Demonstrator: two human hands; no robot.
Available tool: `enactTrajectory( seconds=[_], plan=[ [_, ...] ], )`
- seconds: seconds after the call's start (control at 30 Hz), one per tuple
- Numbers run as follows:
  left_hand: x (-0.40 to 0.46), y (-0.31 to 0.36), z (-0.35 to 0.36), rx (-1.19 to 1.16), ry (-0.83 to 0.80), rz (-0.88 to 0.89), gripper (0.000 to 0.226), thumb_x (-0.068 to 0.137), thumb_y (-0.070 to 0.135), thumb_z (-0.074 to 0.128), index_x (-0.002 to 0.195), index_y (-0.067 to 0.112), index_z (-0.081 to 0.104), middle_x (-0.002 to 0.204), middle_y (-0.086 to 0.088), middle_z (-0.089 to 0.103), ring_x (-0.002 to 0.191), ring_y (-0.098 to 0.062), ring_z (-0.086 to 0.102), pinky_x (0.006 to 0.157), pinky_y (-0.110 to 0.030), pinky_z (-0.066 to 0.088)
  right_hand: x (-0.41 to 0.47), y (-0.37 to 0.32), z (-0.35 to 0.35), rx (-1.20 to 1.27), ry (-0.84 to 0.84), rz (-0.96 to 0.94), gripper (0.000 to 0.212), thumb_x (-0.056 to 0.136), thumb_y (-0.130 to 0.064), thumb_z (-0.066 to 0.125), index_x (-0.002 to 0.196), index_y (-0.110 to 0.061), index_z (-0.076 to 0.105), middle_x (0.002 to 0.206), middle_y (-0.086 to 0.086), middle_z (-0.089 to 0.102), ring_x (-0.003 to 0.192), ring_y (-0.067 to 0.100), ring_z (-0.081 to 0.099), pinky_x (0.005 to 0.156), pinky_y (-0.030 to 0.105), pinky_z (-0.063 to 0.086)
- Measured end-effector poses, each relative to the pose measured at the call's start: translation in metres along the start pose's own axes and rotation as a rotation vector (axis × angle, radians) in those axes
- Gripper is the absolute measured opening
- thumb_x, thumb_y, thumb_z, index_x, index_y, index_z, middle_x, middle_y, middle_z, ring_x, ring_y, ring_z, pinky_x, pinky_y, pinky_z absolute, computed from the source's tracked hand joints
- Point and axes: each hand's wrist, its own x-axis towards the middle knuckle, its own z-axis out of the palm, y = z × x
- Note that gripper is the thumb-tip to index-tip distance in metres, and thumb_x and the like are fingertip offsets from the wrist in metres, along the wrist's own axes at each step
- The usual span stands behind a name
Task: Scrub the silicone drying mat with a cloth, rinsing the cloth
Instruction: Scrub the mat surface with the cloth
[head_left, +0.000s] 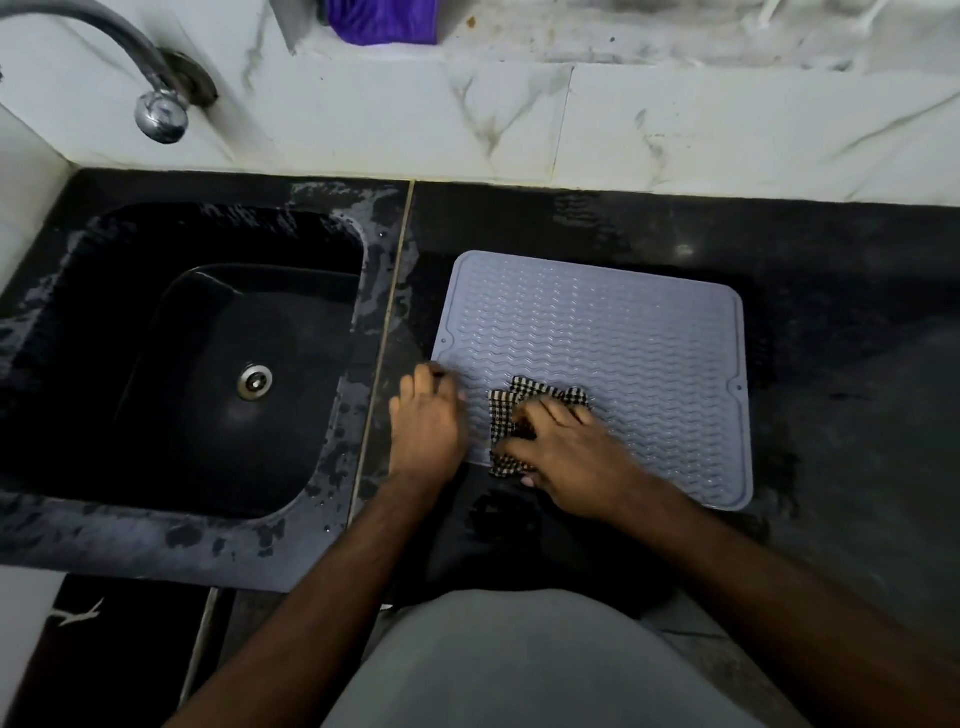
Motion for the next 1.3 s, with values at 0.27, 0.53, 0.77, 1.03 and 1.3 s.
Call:
enactTrajectory(
  seconds=[0.27,0.53,0.77,1.03,1.3],
  plan=[
    [-0.015,0.032,0.020,-0.599,-0.025,0.152,0.062,0.106,0.041,0.022,0.154,0.007,0.038,0.162,-0.008,0.036,0.153,-0.019,0.025,0.125,-0.042,0.021,-0.004,0.006,0.019,0.011,-0.002,0.020,0.041,0.099,-0.041,0.047,0.139,-0.039,0.047,0.158,-0.014,0.031,0.153,0.029,0.014,0.118,0.059,0.004],
    [-0.017,0.031,0.034,-0.194,-0.051,0.232,0.065,0.104,0.048,0.012,0.162,0.019,0.017,0.170,0.000,0.010,0.157,-0.016,-0.001,0.127,-0.034,0.003,-0.011,0.005,0.018,-0.049,0.083,0.041,0.046,0.086,-0.025,0.066,0.130,-0.032,0.055,0.137,-0.014,0.051,0.134,0.032,0.043,0.108,0.067,0.030],
    [-0.015,0.031,0.039,-0.052,-0.087,0.197,0.072,0.103,0.057,0.015,0.163,0.018,0.010,0.171,0.001,0.006,0.157,-0.017,-0.003,0.127,-0.043,0.013,-0.030,0.020,0.026,-0.051,0.141,0.066,0.049,0.095,-0.037,0.052,0.144,-0.034,0.045,0.147,-0.012,0.048,0.128,0.032,0.046,0.113,0.057,0.029],
    [-0.014,0.032,0.042,0.015,-0.072,0.193,0.078,0.102,0.065,0.028,0.163,0.021,0.008,0.171,-0.001,0.009,0.157,-0.021,0.000,0.126,-0.041,0.015,-0.051,0.039,0.019,-0.059,0.051,0.071,0.053,0.099,-0.062,0.032,0.144,-0.039,0.048,0.153,-0.011,0.045,0.132,0.030,0.045,0.114,0.054,0.027],
    [-0.014,0.031,0.045,0.023,-0.063,0.173,0.081,0.100,0.069,0.029,0.163,0.023,0.005,0.171,0.001,0.008,0.157,-0.019,0.001,0.125,-0.041,0.017,-0.063,0.047,0.013,-0.033,0.171,0.106,0.044,0.100,-0.054,0.040,0.125,-0.032,0.068,0.137,-0.011,0.061,0.122,0.030,0.054,0.106,0.054,0.036]
  ],
)
